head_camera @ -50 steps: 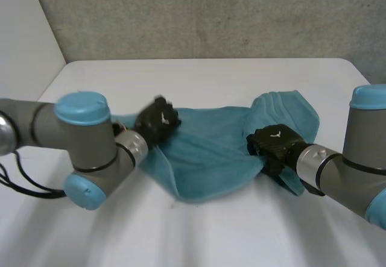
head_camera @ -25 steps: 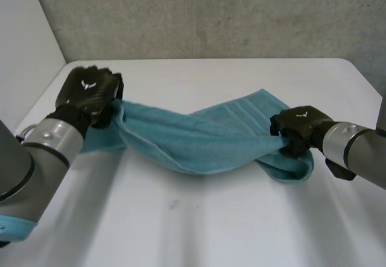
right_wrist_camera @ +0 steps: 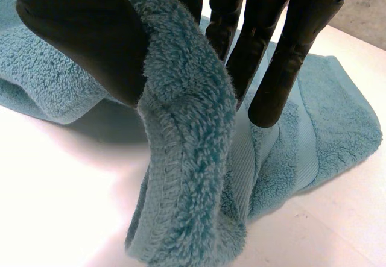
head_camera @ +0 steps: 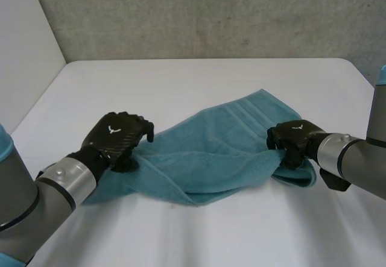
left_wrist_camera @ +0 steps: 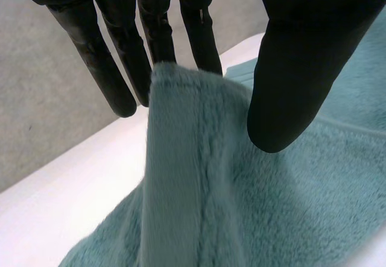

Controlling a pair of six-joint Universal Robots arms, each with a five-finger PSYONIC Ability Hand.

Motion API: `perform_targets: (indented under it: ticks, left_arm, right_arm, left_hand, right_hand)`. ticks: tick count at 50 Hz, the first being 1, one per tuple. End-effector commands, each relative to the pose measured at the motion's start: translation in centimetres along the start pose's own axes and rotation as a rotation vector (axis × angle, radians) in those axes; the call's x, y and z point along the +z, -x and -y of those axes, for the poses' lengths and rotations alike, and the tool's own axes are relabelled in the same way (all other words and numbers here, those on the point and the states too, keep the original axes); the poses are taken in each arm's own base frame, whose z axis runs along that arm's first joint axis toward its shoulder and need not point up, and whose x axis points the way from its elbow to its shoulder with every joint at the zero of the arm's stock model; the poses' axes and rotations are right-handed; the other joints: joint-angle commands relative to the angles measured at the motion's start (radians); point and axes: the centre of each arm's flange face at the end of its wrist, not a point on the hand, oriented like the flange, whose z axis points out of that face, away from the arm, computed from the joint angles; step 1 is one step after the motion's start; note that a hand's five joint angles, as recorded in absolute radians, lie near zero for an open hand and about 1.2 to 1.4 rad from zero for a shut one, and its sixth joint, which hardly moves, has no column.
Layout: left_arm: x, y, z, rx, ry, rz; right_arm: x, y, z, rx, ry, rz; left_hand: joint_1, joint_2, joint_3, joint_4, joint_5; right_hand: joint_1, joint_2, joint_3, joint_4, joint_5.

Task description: Fold the laundry

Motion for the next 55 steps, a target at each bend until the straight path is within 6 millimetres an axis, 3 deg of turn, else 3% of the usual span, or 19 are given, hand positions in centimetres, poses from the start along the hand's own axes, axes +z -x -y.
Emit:
perform_targets:
  ticks: [1, 12, 15, 17, 21, 30, 31, 32, 33, 34, 35, 36, 37, 38, 40, 47, 49, 51, 55]
  left_arm:
    - [-0.1, -0.5, -0.7, 0.104, -0.001, -0.002]
    - [0.7, -0.6, -3.6, 0.255, 0.137, 0.081]
    - [0.7, -1.1, -4.1, 0.285, 0.161, 0.082]
    - [0.5, -1.6, -4.0, 0.291, 0.155, 0.074]
    - [0.5, -1.6, -3.6, 0.292, 0.130, 0.080]
    - [-1.2, -1.0, 0.8, 0.287, -0.034, 0.146]
    - [-1.2, -1.0, 0.8, 0.287, -0.034, 0.146]
    - [-1.8, -0.8, 2.1, 0.261, -0.076, 0.160]
    - [-2.5, -0.6, 3.4, 0.225, -0.112, 0.173]
    - [-2.6, -0.6, 3.4, 0.224, -0.113, 0.173]
    - [-3.3, -0.2, 4.7, 0.180, -0.145, 0.186]
    - [-3.9, -0.1, 5.9, 0.129, -0.168, 0.181]
    - [-3.9, -0.1, 5.9, 0.128, -0.168, 0.181]
    - [-4.4, 0.0, 6.8, 0.082, -0.174, 0.168]
    - [-4.6, 0.2, 7.2, 0.038, -0.155, 0.154]
    - [-4.2, 1.8, 5.4, -0.073, 0.031, 0.126]
    - [-2.0, 2.0, 2.4, -0.110, 0.145, 0.092]
    - [-0.8, 2.1, 1.2, -0.119, 0.191, 0.081]
    - [2.6, 2.6, -1.4, -0.093, 0.274, 0.055]
  right_arm:
    - [0.0, 0.0, -0.4, -0.001, 0.010, 0.000]
    - [0.0, 0.2, -0.8, 0.002, 0.024, 0.004]
    - [0.0, 0.1, -0.9, -0.003, 0.027, -0.003]
    - [0.0, 0.1, -0.9, -0.002, 0.028, -0.003]
    - [0.0, 0.0, -0.9, -0.001, 0.029, -0.009]
    - [-0.5, -0.2, -0.2, -0.017, 0.016, -0.020]
    - [-1.1, -0.2, 0.4, -0.037, 0.007, -0.023]
    - [-2.4, -0.2, 1.5, -0.075, -0.016, -0.034]
    - [-2.4, -0.2, 1.5, -0.075, -0.016, -0.034]
    - [-4.1, 0.0, 2.8, -0.130, -0.036, -0.043]
    - [-4.1, 0.0, 2.8, -0.130, -0.037, -0.044]
    - [-5.8, 0.3, 3.7, -0.188, -0.039, -0.046]
    - [-7.4, 0.5, 4.5, -0.247, -0.043, -0.051]
    - [-7.4, 0.5, 4.5, -0.247, -0.043, -0.051]
    - [-9.7, 0.7, 5.4, -0.340, -0.038, -0.065]
    - [-9.9, 1.1, 4.7, -0.407, 0.014, -0.039]
    - [-8.8, 1.0, 3.8, -0.395, 0.053, -0.017]
    - [-5.8, 0.8, 1.7, -0.376, 0.165, 0.018]
    - [-3.3, -0.3, 0.7, -0.381, 0.233, -0.022]
  left_hand:
    - [0.145, 0.150, 0.149, 0.150, 0.150]
    - [0.151, 0.156, 0.155, 0.156, 0.156]
    - [0.363, 0.367, 0.366, 0.367, 0.367]
    - [0.710, 0.714, 0.713, 0.714, 0.715]
    - [0.712, 0.716, 0.715, 0.716, 0.716]
    - [0.712, 0.716, 0.715, 0.716, 0.716]
    - [0.712, 0.716, 0.715, 0.716, 0.716]
    - [0.712, 0.716, 0.715, 0.716, 0.716]
    - [0.712, 0.716, 0.715, 0.716, 0.716]
    - [0.712, 0.716, 0.715, 0.716, 0.716]
    - [0.712, 0.716, 0.715, 0.716, 0.716]
    - [0.712, 0.716, 0.715, 0.716, 0.716]
    - [0.712, 0.716, 0.715, 0.716, 0.716]
    - [0.712, 0.716, 0.715, 0.716, 0.716]
    - [0.712, 0.716, 0.715, 0.716, 0.716]
    - [0.712, 0.716, 0.715, 0.716, 0.716]
    - [0.712, 0.716, 0.715, 0.716, 0.716]
    - [0.712, 0.716, 0.715, 0.716, 0.716]
    - [0.712, 0.716, 0.715, 0.716, 0.716]
  right_hand:
    - [0.418, 0.218, 0.211, 0.205, 0.222]
    - [0.418, 0.218, 0.211, 0.205, 0.222]
    - [0.418, 0.218, 0.211, 0.205, 0.222]
    - [0.418, 0.218, 0.211, 0.205, 0.222]
    - [0.418, 0.218, 0.211, 0.205, 0.222]
    - [0.418, 0.218, 0.211, 0.205, 0.222]
    - [0.418, 0.218, 0.211, 0.205, 0.222]
    - [0.418, 0.218, 0.211, 0.205, 0.222]
    - [0.418, 0.218, 0.211, 0.205, 0.222]
    - [0.418, 0.218, 0.211, 0.205, 0.222]
    - [0.418, 0.218, 0.211, 0.205, 0.222]
    - [0.418, 0.218, 0.211, 0.205, 0.222]
    - [0.418, 0.218, 0.211, 0.205, 0.222]
    - [0.418, 0.218, 0.211, 0.205, 0.222]
    - [0.418, 0.218, 0.211, 0.205, 0.222]
    - [0.418, 0.218, 0.211, 0.205, 0.222]
    - [0.418, 0.218, 0.211, 0.205, 0.222]
    - [0.418, 0.218, 0.211, 0.205, 0.222]
    - [0.418, 0.218, 0.211, 0.205, 0.222]
